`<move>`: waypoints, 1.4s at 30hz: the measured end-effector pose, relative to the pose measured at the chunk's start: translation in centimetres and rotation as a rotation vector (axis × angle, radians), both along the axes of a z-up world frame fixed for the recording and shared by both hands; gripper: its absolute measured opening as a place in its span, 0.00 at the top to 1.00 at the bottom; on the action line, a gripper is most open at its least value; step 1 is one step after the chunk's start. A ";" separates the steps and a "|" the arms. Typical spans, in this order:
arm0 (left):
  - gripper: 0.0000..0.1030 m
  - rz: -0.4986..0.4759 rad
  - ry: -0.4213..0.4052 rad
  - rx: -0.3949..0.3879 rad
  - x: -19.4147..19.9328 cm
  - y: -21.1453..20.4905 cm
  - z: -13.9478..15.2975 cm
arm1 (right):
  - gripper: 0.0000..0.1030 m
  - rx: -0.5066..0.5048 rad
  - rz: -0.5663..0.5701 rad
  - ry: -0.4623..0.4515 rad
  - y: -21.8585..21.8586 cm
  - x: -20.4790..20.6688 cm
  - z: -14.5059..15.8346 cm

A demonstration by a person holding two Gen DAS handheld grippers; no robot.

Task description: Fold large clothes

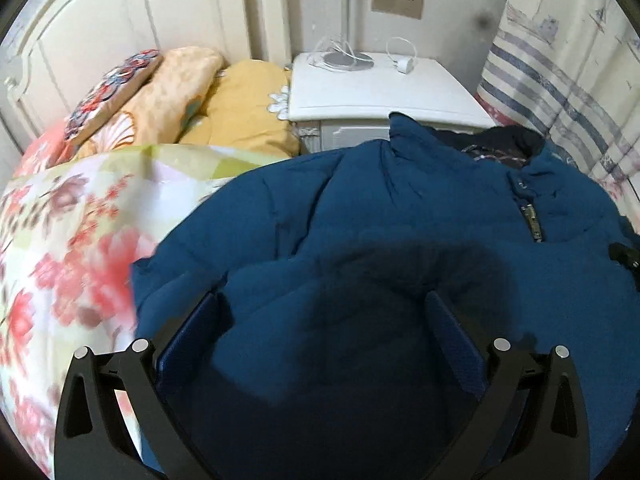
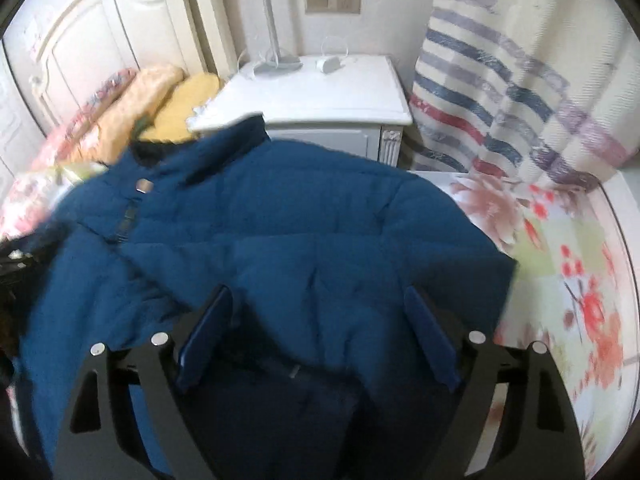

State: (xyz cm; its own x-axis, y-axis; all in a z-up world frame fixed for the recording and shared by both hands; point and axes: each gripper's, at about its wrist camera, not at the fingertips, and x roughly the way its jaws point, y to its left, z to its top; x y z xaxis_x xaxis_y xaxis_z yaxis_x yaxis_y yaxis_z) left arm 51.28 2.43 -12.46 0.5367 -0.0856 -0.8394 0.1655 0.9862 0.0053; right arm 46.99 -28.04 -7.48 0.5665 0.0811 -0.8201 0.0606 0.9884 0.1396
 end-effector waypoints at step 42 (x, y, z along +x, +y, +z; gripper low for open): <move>0.04 -0.274 -0.068 0.045 -36.9 0.3 -4.2 | 0.02 -0.108 0.385 -0.031 12.5 -38.2 -2.8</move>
State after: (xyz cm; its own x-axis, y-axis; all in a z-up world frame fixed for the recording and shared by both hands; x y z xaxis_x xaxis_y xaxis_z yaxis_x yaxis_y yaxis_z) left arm 14.37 2.70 -16.61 0.5538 -0.1985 -0.8086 0.4235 0.9033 0.0682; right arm 8.82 -15.50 -10.30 0.5359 0.2063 -0.8187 -0.3194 0.9472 0.0296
